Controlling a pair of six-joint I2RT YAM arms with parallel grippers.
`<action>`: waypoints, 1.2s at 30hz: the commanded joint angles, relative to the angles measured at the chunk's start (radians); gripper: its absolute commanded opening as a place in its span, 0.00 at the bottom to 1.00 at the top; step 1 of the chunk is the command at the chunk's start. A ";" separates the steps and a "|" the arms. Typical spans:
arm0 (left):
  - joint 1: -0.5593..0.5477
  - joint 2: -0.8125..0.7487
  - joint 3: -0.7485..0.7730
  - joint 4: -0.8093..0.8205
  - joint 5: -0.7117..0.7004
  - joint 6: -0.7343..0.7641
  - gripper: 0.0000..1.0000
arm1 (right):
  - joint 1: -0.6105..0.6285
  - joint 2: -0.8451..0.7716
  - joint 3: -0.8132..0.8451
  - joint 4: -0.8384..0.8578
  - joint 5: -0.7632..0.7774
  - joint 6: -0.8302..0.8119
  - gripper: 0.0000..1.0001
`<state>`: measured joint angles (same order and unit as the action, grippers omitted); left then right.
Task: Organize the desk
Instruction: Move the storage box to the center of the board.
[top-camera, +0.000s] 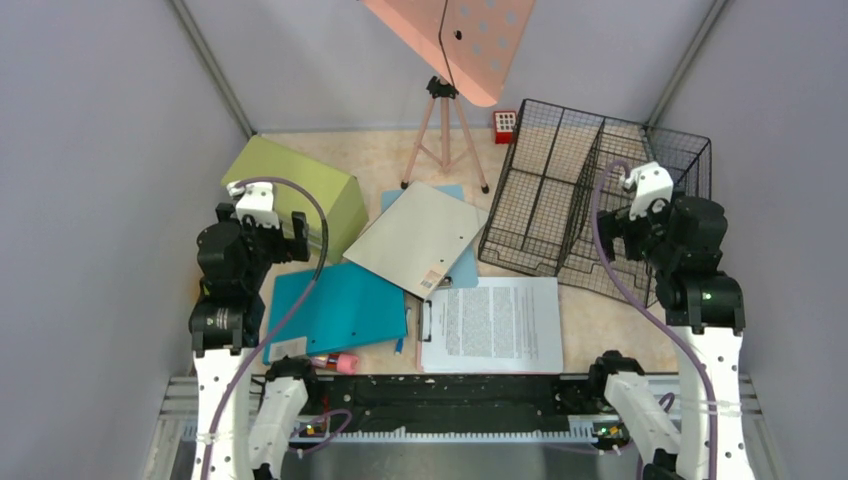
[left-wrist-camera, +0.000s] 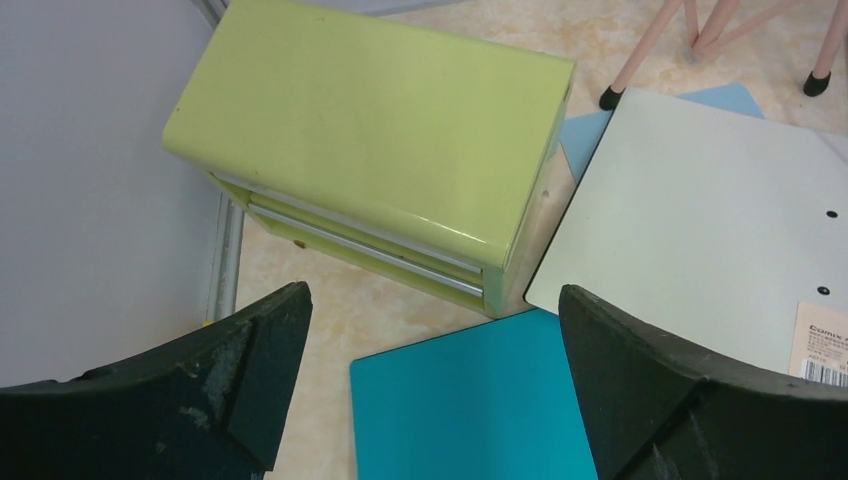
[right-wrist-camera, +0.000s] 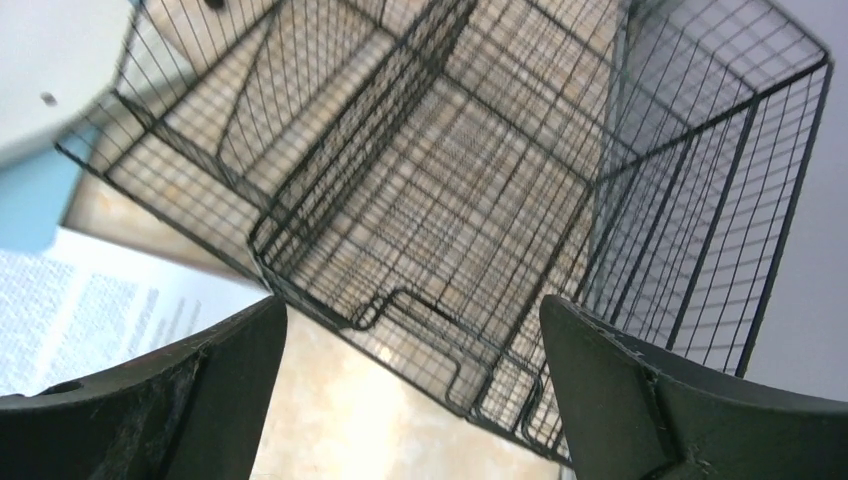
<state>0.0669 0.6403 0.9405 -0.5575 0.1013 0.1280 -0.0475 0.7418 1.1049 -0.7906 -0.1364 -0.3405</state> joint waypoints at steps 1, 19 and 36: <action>0.005 0.020 0.032 0.003 0.066 0.030 0.99 | 0.009 -0.009 -0.049 -0.091 0.082 -0.112 0.95; 0.005 0.067 -0.042 0.038 0.208 0.148 0.99 | 0.009 0.239 -0.212 0.284 0.191 -0.200 0.81; 0.002 0.076 -0.034 -0.307 0.376 0.467 0.99 | 0.008 0.231 -0.082 0.167 0.085 -0.135 0.85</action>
<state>0.0677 0.7414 0.9066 -0.7547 0.4152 0.4587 -0.0486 1.0409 0.9401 -0.4843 0.0887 -0.5289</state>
